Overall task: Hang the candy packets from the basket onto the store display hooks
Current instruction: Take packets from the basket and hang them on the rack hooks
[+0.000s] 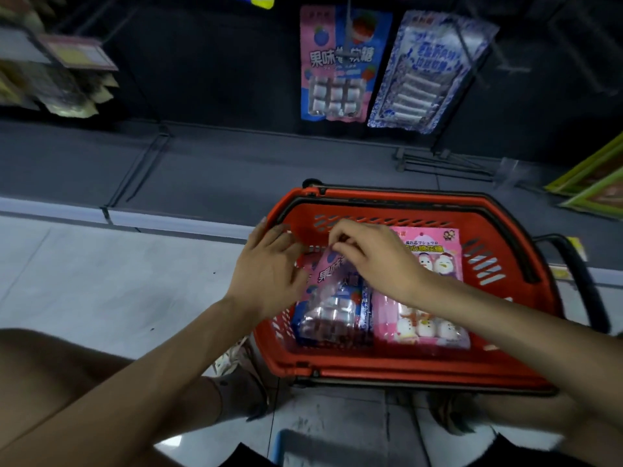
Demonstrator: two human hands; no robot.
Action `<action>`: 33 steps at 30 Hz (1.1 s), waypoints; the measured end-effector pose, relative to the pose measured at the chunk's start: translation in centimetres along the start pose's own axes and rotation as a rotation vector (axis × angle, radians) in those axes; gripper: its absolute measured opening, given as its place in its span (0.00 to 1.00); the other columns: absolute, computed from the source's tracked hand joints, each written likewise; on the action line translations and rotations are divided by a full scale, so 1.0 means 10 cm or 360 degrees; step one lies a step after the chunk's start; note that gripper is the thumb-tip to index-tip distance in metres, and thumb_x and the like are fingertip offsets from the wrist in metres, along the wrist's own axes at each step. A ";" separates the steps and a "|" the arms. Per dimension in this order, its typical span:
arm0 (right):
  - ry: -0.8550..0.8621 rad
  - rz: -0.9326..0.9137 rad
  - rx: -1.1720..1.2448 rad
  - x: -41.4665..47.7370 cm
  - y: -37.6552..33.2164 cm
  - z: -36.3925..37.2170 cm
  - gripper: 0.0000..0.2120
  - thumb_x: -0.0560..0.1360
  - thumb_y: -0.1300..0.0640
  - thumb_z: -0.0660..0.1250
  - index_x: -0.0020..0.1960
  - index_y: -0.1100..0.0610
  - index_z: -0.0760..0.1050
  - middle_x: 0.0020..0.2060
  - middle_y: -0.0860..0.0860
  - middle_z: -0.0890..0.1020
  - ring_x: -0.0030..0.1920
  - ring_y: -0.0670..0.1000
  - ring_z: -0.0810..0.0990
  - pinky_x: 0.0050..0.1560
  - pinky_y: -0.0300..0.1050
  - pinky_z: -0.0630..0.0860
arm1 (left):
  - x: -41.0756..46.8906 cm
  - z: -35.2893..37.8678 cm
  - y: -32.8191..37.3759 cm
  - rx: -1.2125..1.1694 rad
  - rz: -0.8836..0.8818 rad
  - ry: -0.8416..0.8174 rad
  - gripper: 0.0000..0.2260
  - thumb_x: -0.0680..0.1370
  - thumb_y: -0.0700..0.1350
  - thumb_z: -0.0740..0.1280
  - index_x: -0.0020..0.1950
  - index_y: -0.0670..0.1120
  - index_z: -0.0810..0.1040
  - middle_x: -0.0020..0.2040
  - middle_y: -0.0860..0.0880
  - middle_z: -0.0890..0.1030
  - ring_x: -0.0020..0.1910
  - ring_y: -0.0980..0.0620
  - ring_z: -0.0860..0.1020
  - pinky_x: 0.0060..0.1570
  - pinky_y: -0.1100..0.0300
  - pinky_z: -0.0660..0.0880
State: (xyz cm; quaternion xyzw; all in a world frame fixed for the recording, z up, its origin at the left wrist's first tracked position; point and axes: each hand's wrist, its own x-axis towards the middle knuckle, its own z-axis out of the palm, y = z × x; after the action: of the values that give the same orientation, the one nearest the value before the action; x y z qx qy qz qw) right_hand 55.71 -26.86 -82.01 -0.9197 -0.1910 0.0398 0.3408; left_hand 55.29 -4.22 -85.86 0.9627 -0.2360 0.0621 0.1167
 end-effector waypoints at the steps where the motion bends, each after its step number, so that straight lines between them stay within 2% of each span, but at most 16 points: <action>1: 0.0031 0.0007 0.0029 -0.02 -0.03 -0.07 0.04 0.82 0.59 0.69 0.53 0.51 0.78 0.45 0.43 0.85 0.45 0.44 0.83 0.48 0.51 0.80 | -0.01 -0.02 0.06 -0.0114 -0.0014 -0.0021 0.20 0.75 0.52 0.59 0.59 0.45 0.84 0.58 0.47 0.84 0.66 0.44 0.78 0.77 0.48 0.62; 2: 0.0064 0.0016 0.0067 -0.04 -0.07 -0.13 0.04 0.82 0.58 0.69 0.53 0.51 0.79 0.45 0.43 0.85 0.46 0.44 0.83 0.48 0.52 0.80 | -0.01 -0.04 0.13 -0.0224 -0.0028 -0.0057 0.19 0.75 0.51 0.60 0.58 0.45 0.83 0.56 0.47 0.84 0.61 0.44 0.79 0.73 0.49 0.67; 4: 0.0132 0.0028 0.0177 -0.07 -0.14 -0.26 0.04 0.82 0.59 0.69 0.53 0.51 0.80 0.44 0.42 0.86 0.47 0.43 0.84 0.50 0.51 0.81 | -0.01 -0.09 0.24 -0.0442 -0.0088 -0.0149 0.14 0.75 0.51 0.61 0.55 0.48 0.79 0.49 0.49 0.82 0.50 0.45 0.79 0.57 0.48 0.76; 5: 0.0164 0.0024 0.0225 -0.08 -0.18 -0.32 0.04 0.82 0.60 0.69 0.53 0.52 0.80 0.44 0.43 0.86 0.47 0.44 0.84 0.50 0.50 0.80 | 0.00 -0.09 0.28 -0.0556 -0.0142 -0.0187 0.11 0.76 0.52 0.63 0.55 0.51 0.77 0.47 0.51 0.81 0.46 0.48 0.79 0.50 0.49 0.78; 7: 0.0219 0.0006 0.0289 -0.10 -0.24 -0.41 0.03 0.81 0.61 0.70 0.52 0.54 0.81 0.44 0.43 0.85 0.47 0.44 0.84 0.51 0.46 0.80 | 0.04 -0.09 0.34 -0.0789 -0.0266 -0.0265 0.10 0.77 0.57 0.66 0.57 0.57 0.75 0.47 0.57 0.81 0.44 0.55 0.80 0.43 0.52 0.80; 9: 0.0270 -0.0004 0.0372 -0.12 -0.30 -0.46 0.04 0.81 0.62 0.70 0.52 0.54 0.82 0.44 0.44 0.85 0.47 0.45 0.84 0.50 0.43 0.79 | 0.09 -0.10 0.40 -0.0969 -0.0384 -0.0312 0.11 0.77 0.60 0.70 0.57 0.59 0.77 0.47 0.59 0.83 0.43 0.59 0.82 0.43 0.51 0.82; 11: 0.0321 -0.0004 0.0461 -0.16 -0.36 -0.50 0.04 0.80 0.63 0.70 0.52 0.56 0.82 0.43 0.46 0.85 0.47 0.45 0.85 0.50 0.38 0.79 | 0.13 -0.11 0.49 -0.1159 -0.0510 -0.0294 0.06 0.77 0.56 0.74 0.51 0.63 0.79 0.45 0.61 0.84 0.42 0.60 0.83 0.44 0.51 0.82; 12: 0.0352 -0.0007 0.0493 -0.17 -0.38 -0.52 0.03 0.80 0.63 0.70 0.52 0.57 0.82 0.44 0.46 0.85 0.47 0.45 0.84 0.50 0.37 0.78 | 0.15 -0.12 0.55 -0.1250 -0.0576 -0.0274 0.07 0.77 0.52 0.75 0.48 0.63 0.79 0.44 0.62 0.85 0.42 0.59 0.83 0.44 0.51 0.82; 16: 0.0474 -0.0041 0.0479 -0.23 -0.38 -0.62 0.05 0.79 0.63 0.72 0.52 0.56 0.83 0.48 0.45 0.84 0.50 0.48 0.83 0.53 0.43 0.79 | 0.19 -0.08 0.75 -0.1504 -0.0777 -0.0168 0.08 0.77 0.43 0.77 0.45 0.56 0.83 0.41 0.51 0.87 0.42 0.48 0.85 0.45 0.47 0.81; 19: 0.0567 0.0003 0.0483 -0.25 -0.31 -0.72 0.08 0.79 0.63 0.73 0.56 0.55 0.84 0.54 0.44 0.82 0.50 0.46 0.83 0.53 0.42 0.80 | 0.23 -0.08 0.86 -0.1707 -0.0892 -0.0141 0.06 0.75 0.41 0.78 0.47 0.51 0.85 0.42 0.51 0.88 0.43 0.51 0.87 0.46 0.52 0.83; 22: 0.0739 0.0166 0.0458 -0.28 -0.24 -0.84 0.15 0.79 0.64 0.72 0.63 0.52 0.81 0.58 0.44 0.78 0.51 0.43 0.83 0.53 0.41 0.80 | 0.28 -0.14 0.94 -0.1875 -0.0949 -0.0142 0.09 0.74 0.40 0.79 0.51 0.50 0.86 0.46 0.54 0.89 0.47 0.55 0.87 0.50 0.56 0.83; 25: 0.0857 0.0388 0.0336 -0.31 -0.11 -0.95 0.22 0.79 0.59 0.73 0.71 0.46 0.74 0.61 0.42 0.76 0.58 0.40 0.80 0.58 0.44 0.80 | 0.37 -0.25 0.96 -0.1946 -0.0905 -0.0120 0.13 0.73 0.40 0.80 0.55 0.49 0.83 0.47 0.57 0.88 0.47 0.59 0.86 0.44 0.67 0.81; 26: 0.0870 0.0459 0.0313 -0.33 -0.06 -0.99 0.25 0.79 0.57 0.74 0.73 0.45 0.71 0.63 0.43 0.75 0.60 0.41 0.78 0.60 0.46 0.80 | 0.41 -0.28 0.96 -0.1952 -0.0898 -0.0108 0.14 0.73 0.40 0.80 0.56 0.49 0.83 0.47 0.58 0.88 0.46 0.59 0.86 0.43 0.68 0.81; 30: 0.0885 0.0771 0.0432 -0.39 0.10 -1.10 0.40 0.76 0.55 0.76 0.81 0.47 0.58 0.73 0.49 0.69 0.72 0.48 0.71 0.71 0.56 0.74 | 0.57 -0.42 0.98 -0.2071 -0.0929 -0.0035 0.10 0.73 0.40 0.79 0.51 0.48 0.84 0.44 0.54 0.89 0.43 0.54 0.87 0.41 0.62 0.83; 33: 0.0854 0.1007 0.0701 -0.42 0.16 -1.14 0.51 0.72 0.48 0.80 0.84 0.45 0.50 0.79 0.51 0.62 0.78 0.52 0.64 0.77 0.60 0.68 | 0.67 -0.51 1.00 -0.2183 -0.0938 0.0020 0.10 0.74 0.42 0.79 0.54 0.45 0.84 0.48 0.49 0.89 0.49 0.43 0.87 0.48 0.49 0.85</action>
State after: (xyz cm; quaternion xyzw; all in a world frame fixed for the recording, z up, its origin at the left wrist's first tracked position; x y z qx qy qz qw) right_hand 54.63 -36.52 -74.59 -0.8163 0.2065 -0.0578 0.5363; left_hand 56.20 -14.51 -77.76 0.6969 0.0469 -0.1275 0.7042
